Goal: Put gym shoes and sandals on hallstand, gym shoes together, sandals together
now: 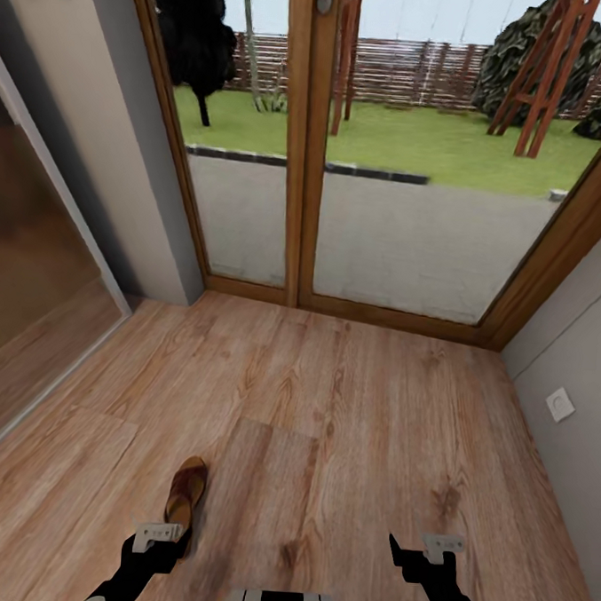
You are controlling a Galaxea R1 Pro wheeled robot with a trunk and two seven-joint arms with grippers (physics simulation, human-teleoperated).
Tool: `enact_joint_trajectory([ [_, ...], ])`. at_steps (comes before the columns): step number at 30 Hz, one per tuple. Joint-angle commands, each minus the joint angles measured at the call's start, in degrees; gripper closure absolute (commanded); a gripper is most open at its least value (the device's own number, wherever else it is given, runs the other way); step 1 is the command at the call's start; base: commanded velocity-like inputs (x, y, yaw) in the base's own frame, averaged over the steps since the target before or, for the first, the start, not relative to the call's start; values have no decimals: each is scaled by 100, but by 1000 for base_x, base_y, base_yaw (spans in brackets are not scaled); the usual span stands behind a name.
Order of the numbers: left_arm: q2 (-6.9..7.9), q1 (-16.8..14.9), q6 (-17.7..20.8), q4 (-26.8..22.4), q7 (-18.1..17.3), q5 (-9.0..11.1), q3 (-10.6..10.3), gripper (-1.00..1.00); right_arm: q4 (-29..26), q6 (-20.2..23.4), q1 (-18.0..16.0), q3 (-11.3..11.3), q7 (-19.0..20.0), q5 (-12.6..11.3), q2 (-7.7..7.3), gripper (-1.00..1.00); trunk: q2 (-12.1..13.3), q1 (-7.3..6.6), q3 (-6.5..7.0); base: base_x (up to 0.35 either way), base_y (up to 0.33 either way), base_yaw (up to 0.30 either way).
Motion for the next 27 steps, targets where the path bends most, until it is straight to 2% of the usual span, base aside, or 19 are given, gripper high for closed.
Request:
enact_joint_trajectory([
  [1, -2, -4, -20, 3, -30, -47, 49, -100, 7, -21, -4, 31, 23, -61, -4, -100, -3, 1, -36, 0, 0, -123],
  [20, 2, -8, -46, -33, 20, -47, 44, -100, 4, -26, -4, 16, 18, -61, 1, -100, -29, 50, -626, 0, 0, -125],
  [24, -1, -11, -47, -41, 21, -47, 44, -100, -28, -23, -4, 12, 21, -58, 3, -100, -31, 55, -686, 0, 0, -48],
  [26, -1, -12, -47, -43, 21, -47, 46, -100, -127, -22, -4, 14, 22, -55, 4, -100, -31, 55, -689, 0, 0, -18],
  [27, 4, -12, -47, -51, 21, -47, 40, -100, -801, 57, -4, 20, 21, -44, 5, -100, -31, 55, -689, 0, 0, -4],
])
